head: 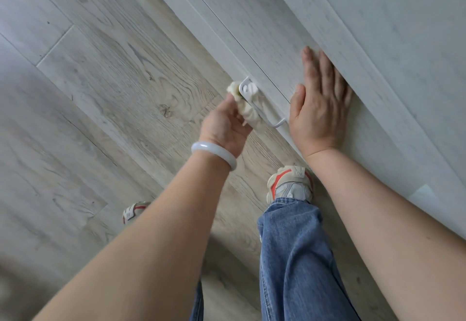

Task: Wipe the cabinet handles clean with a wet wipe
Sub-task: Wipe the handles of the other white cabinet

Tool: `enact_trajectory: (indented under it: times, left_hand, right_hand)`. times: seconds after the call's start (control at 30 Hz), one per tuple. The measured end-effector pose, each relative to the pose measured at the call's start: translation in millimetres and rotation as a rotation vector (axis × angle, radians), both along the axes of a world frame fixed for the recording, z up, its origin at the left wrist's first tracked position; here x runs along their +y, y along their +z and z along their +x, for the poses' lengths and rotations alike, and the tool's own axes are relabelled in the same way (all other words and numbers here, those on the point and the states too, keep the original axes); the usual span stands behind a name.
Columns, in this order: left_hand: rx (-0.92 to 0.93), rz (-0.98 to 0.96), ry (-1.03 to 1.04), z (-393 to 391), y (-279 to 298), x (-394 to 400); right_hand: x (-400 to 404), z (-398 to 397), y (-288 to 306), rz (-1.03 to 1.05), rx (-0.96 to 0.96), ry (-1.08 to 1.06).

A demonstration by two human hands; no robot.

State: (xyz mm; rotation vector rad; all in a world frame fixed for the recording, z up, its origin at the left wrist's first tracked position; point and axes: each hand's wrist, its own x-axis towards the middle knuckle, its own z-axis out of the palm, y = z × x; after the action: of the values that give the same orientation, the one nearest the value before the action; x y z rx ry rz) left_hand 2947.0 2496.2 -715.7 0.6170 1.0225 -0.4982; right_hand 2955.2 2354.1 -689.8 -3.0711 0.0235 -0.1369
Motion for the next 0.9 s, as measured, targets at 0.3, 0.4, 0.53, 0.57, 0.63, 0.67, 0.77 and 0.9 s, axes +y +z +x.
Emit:
enact_trajectory:
  times: [0.3,0.4,0.53,0.57,0.63,0.67,0.77,0.9]
  left_hand:
    - [-0.034,0.029,0.12,-17,-4,-10]
    - [-0.038,0.031,0.184,-13,-4,-9]
    - [0.009,0.027,0.041,-44,5,-42]
    - [0.015,0.037,0.028,-47,6,-44]
    - [0.014,0.076,0.018,-42,6,-38]
    - [0.011,0.094,0.041,-36,6,-32]
    - [0.024,0.113,0.19,-20,8,-21]
    - [0.12,0.159,0.106,-32,17,-47]
  right_hand:
    - [-3,2,3,-0.146,0.083,0.043]
    - [-10,-2,1,-0.155,0.272,0.112]
    - [-1,6,6,-0.191,0.105,0.03]
    - [-4,4,-1,-0.256,0.213,0.079]
    - [-10,-1,-5,-0.182,0.329,0.031]
    - [-10,-1,-5,-0.183,0.197,0.014]
    - [-3,0,-7,-0.176,0.085,-0.062]
    - [-3,3,-10,-0.148,-0.076,-0.05]
